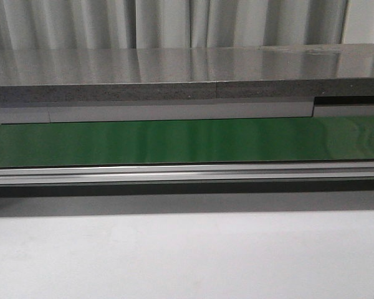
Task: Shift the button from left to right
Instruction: 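Move the left gripper down over the yellow-capped push button in the blue tray, then close the left gripper on the black body of the push button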
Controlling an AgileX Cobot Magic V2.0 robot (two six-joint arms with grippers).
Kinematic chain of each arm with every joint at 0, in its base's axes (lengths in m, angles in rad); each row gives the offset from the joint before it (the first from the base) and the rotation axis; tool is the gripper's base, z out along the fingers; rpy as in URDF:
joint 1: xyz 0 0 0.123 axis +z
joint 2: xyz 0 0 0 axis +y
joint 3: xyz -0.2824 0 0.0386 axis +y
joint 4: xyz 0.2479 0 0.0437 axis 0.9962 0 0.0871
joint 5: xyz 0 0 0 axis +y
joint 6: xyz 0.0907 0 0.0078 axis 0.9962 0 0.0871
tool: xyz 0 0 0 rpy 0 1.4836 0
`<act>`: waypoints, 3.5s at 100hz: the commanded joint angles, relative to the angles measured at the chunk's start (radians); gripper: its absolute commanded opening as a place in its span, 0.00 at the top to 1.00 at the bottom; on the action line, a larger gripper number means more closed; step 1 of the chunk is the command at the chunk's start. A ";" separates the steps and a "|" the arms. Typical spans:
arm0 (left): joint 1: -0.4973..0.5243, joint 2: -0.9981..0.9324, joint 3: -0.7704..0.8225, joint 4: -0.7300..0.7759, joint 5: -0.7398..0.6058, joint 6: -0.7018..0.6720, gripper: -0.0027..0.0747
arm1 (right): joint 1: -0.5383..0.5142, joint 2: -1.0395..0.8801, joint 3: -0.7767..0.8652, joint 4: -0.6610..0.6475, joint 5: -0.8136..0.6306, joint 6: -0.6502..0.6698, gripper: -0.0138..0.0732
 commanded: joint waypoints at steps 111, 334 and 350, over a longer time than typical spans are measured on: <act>-0.006 0.516 -0.657 -0.095 0.592 -0.010 0.99 | -0.001 -0.022 -0.014 -0.011 -0.087 -0.002 0.92; 0.266 1.632 -1.275 0.073 0.639 0.000 0.17 | -0.001 -0.022 -0.014 -0.011 -0.087 -0.002 0.92; 0.266 1.739 -1.337 0.073 0.641 0.000 0.17 | -0.001 -0.022 -0.014 -0.011 -0.087 -0.002 0.92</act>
